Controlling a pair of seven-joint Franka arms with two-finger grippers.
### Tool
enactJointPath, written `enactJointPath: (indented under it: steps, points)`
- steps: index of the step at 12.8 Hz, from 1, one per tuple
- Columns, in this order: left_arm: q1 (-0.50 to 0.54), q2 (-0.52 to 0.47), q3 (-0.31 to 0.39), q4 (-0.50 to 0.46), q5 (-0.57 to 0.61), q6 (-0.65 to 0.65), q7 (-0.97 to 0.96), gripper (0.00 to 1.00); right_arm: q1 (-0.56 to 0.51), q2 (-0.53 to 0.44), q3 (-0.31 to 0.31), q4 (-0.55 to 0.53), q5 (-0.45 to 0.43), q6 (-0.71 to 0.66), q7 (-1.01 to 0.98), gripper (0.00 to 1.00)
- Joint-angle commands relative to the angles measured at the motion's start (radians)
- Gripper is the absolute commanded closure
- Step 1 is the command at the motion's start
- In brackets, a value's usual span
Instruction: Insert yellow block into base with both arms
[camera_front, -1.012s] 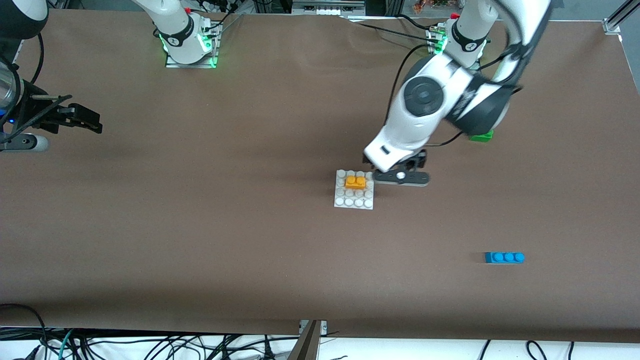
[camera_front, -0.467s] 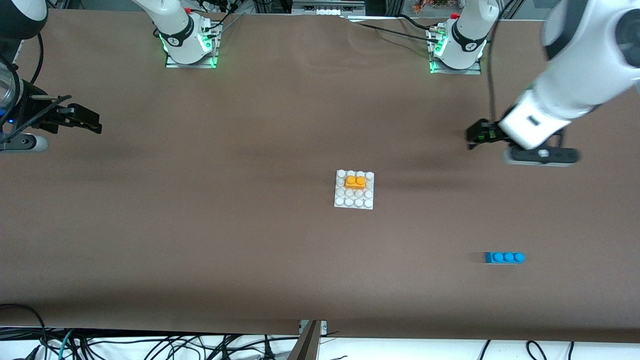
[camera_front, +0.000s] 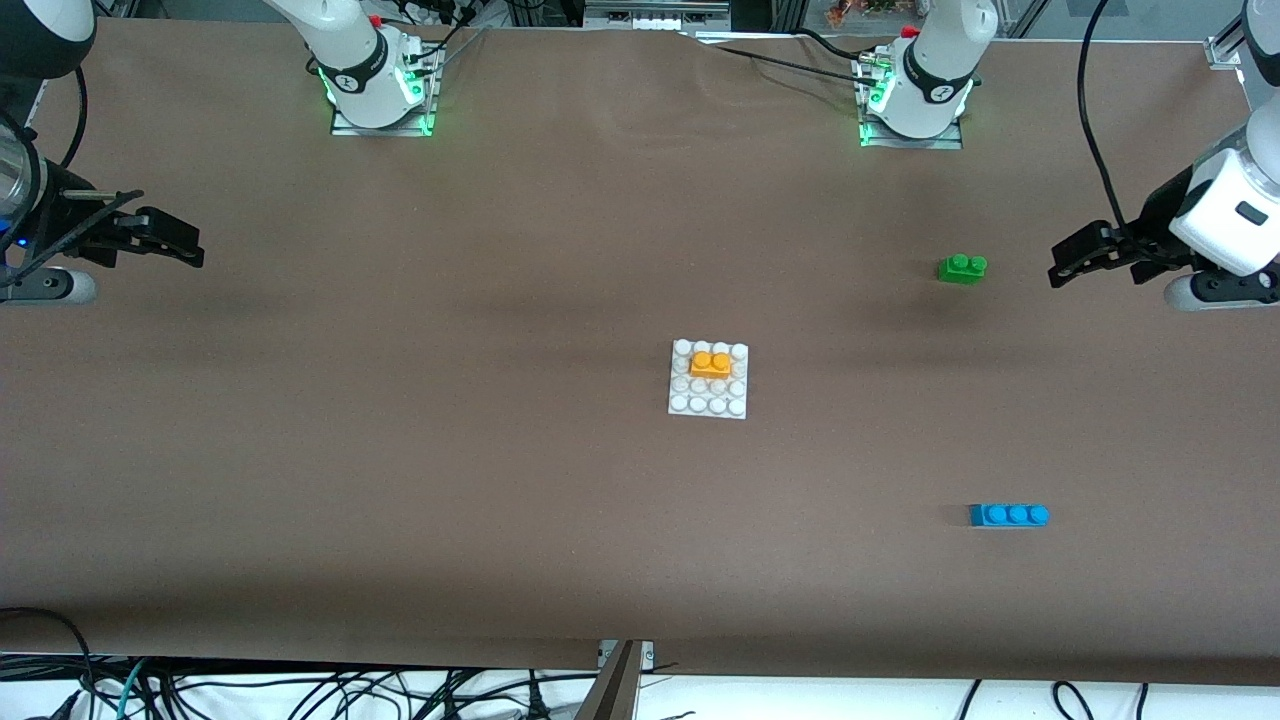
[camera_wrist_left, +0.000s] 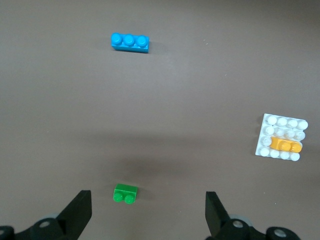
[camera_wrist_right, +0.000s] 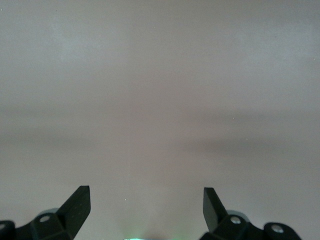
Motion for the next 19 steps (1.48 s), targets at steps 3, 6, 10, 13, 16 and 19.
enactJointPath:
  steps: [3,6,10,13,16,19]
  points:
    - [0.005,-0.023,-0.011,-0.03,-0.006,0.01,0.018,0.0,-0.006,0.01,0.005,0.021,-0.002,-0.006,-0.002,0.0]
    - [-0.009,-0.03,-0.011,-0.041,0.068,0.021,0.023,0.0,-0.006,0.008,0.006,0.021,-0.002,0.002,-0.002,0.0]
    - [-0.019,-0.027,0.022,-0.039,0.057,0.021,0.138,0.0,-0.009,0.01,0.003,0.021,-0.002,0.004,-0.007,0.0]
    - [-0.022,-0.023,0.022,-0.027,0.057,0.018,0.132,0.0,-0.008,0.01,0.005,0.021,-0.002,0.004,-0.002,0.0]
    - [-0.035,-0.023,0.026,-0.027,0.066,0.018,0.13,0.0,-0.006,0.008,0.005,0.021,0.0,0.004,-0.002,0.0]
    - [-0.037,-0.024,0.024,-0.024,0.066,0.018,0.13,0.0,-0.005,0.01,0.005,0.021,0.0,0.002,0.003,0.0]
